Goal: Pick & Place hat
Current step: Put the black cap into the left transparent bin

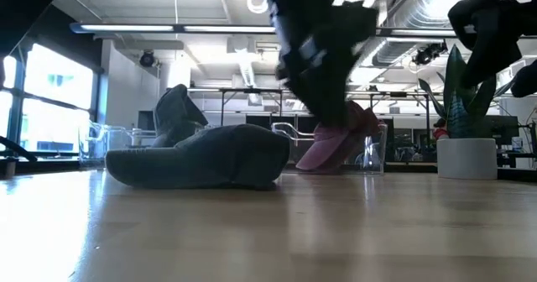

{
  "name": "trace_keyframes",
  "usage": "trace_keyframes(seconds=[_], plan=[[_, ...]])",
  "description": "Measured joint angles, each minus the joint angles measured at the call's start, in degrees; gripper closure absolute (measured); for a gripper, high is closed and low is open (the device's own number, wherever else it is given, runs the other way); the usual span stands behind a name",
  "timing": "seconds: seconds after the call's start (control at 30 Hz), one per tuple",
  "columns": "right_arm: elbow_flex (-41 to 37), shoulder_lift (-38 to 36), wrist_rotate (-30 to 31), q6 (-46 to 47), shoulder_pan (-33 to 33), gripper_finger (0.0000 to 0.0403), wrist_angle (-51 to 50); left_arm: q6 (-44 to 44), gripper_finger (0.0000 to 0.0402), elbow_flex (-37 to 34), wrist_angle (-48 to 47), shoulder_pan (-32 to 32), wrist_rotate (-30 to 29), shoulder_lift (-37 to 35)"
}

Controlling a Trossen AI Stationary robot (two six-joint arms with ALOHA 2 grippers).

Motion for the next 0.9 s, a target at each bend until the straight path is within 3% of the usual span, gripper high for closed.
trace_keyframes(seconds=[0.07,0.23,0.37,0.6,0.73,0.9], plan=[[0.0,0.0,0.0,0.1,0.0,0.0194,0.1,-2.3,0.013,1.6,-6.1,0.1,-1.2,1.9],[0.0,0.0,0.0,0.4,0.0,0.0194,0.0,-4.0,0.014,2.2,-10.1,0.1,-1.7,6.3],[0.0,0.0,0.1,0.3,0.0,0.0194,0.3,-4.2,0.0161,2.2,-15.1,0.1,-3.6,7.4],[0.0,0.0,0.2,0.0,0.0,0.0194,0.4,-5.7,0.021,2.3,-20.9,0.1,-11.7,7.2],[0.0,0.0,0.1,0.1,0.0,0.0194,0.3,-6.0,0.0232,2.3,-25.1,0.1,-8.5,7.2],[0.0,0.0,-0.1,0.2,0.0,0.0194,0.2,-10.3,0.0229,2.3,-25.4,0.1,-2.6,7.2]])
